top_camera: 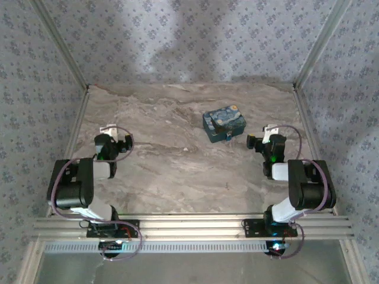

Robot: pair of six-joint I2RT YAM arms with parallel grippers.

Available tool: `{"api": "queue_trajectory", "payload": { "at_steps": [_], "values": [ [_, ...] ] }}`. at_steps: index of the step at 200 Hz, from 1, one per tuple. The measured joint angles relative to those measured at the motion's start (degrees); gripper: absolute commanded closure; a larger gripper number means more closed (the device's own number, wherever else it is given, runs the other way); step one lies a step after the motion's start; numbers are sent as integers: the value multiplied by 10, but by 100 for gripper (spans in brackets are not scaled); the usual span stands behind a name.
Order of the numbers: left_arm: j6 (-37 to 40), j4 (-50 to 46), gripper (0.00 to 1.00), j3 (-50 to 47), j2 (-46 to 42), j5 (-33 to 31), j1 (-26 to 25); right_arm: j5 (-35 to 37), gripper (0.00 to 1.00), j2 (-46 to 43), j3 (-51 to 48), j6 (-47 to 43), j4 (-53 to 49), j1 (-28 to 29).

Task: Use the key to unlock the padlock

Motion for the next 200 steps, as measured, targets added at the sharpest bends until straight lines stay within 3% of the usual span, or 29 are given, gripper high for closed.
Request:
{"api": "queue_trajectory", "payload": {
  "at_steps": [200],
  "values": [
    [0, 0, 2, -3, -6, -5, 0, -1, 0, -7, -1, 0, -2, 0]
  ]
}}
